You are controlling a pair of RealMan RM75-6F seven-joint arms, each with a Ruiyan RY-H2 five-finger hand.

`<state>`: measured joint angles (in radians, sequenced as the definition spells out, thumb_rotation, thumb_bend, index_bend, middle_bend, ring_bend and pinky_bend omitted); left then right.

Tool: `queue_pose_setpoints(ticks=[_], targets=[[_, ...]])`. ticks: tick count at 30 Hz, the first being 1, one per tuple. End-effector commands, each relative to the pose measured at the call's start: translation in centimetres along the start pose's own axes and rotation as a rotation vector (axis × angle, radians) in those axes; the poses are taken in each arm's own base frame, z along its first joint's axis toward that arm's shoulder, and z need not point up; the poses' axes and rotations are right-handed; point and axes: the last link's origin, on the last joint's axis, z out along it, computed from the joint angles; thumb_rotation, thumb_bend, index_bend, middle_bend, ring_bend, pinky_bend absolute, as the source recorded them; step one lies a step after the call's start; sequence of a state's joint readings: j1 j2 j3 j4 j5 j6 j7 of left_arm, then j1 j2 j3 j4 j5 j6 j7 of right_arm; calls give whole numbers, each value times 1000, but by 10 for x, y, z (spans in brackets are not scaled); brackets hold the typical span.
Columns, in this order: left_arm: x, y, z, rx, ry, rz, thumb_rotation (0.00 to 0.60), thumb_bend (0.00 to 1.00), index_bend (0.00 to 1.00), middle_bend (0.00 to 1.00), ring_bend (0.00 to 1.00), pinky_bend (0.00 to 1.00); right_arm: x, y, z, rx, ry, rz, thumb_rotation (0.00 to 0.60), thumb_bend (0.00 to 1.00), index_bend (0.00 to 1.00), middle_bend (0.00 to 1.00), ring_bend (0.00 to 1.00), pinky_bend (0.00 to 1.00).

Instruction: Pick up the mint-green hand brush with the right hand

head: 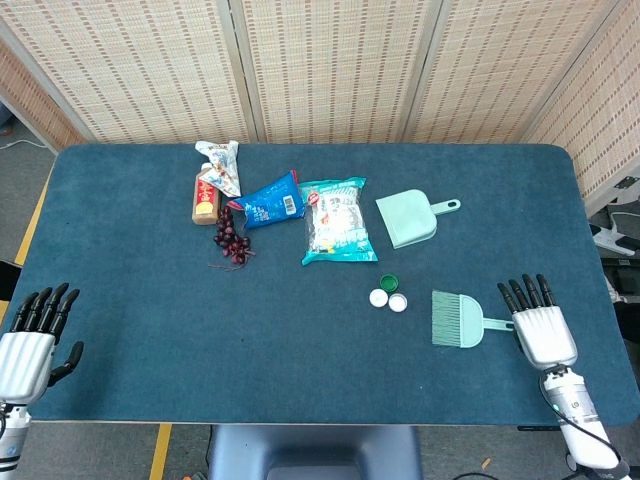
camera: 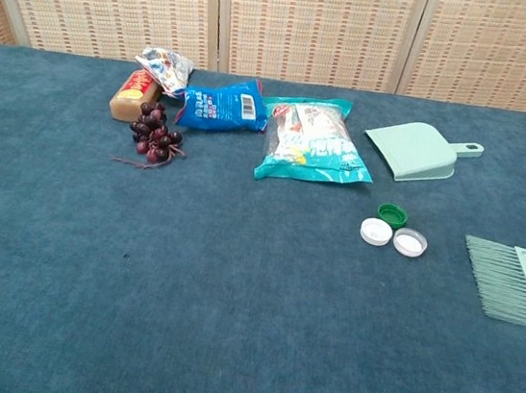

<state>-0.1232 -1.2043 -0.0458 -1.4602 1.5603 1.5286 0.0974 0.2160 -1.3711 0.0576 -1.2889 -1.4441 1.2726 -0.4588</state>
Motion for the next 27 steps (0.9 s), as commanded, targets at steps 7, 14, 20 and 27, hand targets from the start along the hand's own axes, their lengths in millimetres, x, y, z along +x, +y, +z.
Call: queue_pose_setpoints(ticks=[7,14,20,27], targets=[[-4,-5,10,17,-19,8,600,400,0,0,0,89,-40,-1,8,-28,-87,-26,600,243,217,221,0,0],[-6,-8,11,24,-31,7,600,400,0,0,0,89,-54,-8,18,-32,-100,8,600,243,266,277,42,0],[-7,-8,15,31,-41,9,600,399,0,0,0,89,-60,-13,23,-31,-105,8,600,243,298,302,60,0],[-8,-9,19,32,-45,7,600,399,0,0,0,89,-62,-18,26,-30,-105,10,600,243,354,332,93,0]])
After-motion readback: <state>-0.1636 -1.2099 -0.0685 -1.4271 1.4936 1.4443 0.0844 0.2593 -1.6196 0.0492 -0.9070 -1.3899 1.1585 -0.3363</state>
